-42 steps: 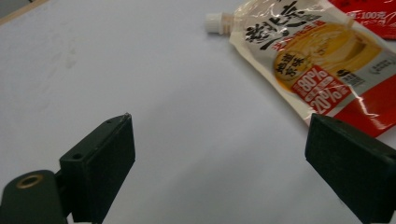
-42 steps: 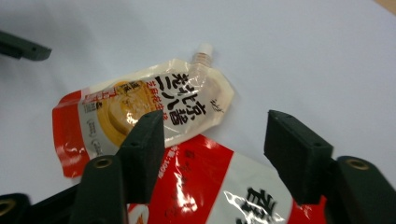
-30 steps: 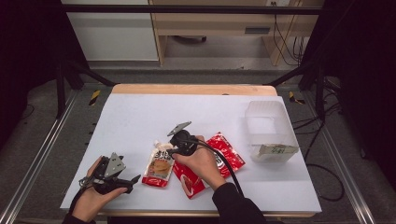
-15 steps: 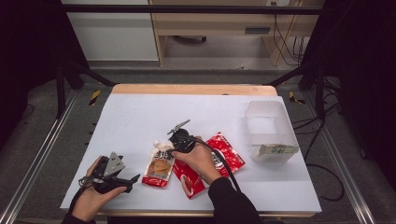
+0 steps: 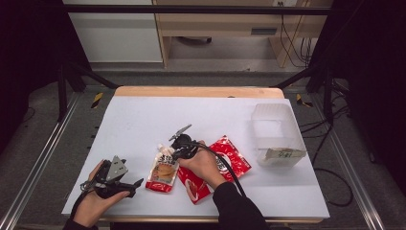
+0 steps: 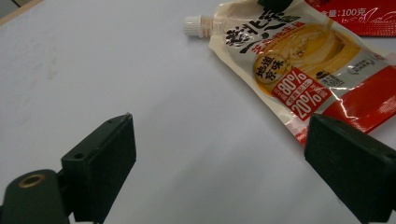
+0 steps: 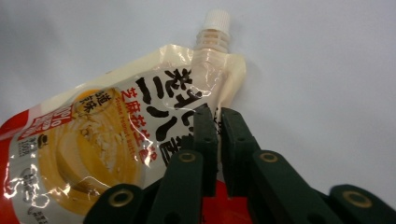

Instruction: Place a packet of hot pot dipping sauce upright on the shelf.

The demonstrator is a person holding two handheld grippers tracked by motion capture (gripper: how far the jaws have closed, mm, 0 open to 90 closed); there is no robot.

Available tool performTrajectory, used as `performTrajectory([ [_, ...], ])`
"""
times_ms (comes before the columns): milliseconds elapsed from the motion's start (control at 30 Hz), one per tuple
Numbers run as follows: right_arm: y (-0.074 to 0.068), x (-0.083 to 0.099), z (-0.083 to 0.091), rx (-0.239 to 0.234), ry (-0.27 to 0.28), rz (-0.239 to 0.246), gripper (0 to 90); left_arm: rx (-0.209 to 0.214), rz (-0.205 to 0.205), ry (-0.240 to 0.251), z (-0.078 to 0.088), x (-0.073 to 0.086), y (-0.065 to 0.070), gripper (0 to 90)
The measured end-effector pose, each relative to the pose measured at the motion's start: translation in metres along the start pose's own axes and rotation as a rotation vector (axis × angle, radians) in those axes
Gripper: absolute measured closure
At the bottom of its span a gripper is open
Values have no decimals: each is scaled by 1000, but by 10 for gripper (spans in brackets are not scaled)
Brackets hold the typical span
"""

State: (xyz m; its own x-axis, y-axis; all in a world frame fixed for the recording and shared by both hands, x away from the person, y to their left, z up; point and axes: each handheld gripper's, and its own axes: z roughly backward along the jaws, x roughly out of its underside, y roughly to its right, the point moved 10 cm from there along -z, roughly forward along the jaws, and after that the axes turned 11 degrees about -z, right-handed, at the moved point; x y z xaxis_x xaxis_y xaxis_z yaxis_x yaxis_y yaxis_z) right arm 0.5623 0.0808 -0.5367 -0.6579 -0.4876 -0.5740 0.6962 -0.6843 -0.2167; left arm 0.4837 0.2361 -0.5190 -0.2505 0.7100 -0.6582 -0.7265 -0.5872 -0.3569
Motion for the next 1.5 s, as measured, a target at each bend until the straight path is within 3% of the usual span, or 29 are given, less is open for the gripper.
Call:
performTrajectory([
  [133,-6,-6,6,7,30,26,890,1,5,4,1,0,-1,91],
  [267,-24,-21,27,7,83,86,896,-6,13,17,3,-1,-4,99],
  [500,-43,-34,51,-18,135,138,900,-16,68,88,14,-9,-16,125],
  [567,-53,-41,61,-47,165,165,900,-12,87,112,18,-14,-21,138],
  [700,-62,-46,69,-56,173,201,900,-10,79,119,22,-20,-29,155],
  [767,-71,-51,76,-70,185,223,900,21,95,148,27,-28,-34,167],
  [1033,-81,-56,88,-88,204,300,900,72,74,165,35,-44,-44,208],
  [1100,-82,-56,91,-87,207,303,900,76,40,161,37,-55,-47,211],
  [1267,-81,-57,98,-85,218,324,900,99,-4,161,37,-71,-46,218],
  [1333,-81,-58,105,-92,224,339,900,126,-29,164,35,-83,-44,218],
  [1500,-84,-57,114,-100,232,356,900,146,-35,187,33,-96,-44,269],
])
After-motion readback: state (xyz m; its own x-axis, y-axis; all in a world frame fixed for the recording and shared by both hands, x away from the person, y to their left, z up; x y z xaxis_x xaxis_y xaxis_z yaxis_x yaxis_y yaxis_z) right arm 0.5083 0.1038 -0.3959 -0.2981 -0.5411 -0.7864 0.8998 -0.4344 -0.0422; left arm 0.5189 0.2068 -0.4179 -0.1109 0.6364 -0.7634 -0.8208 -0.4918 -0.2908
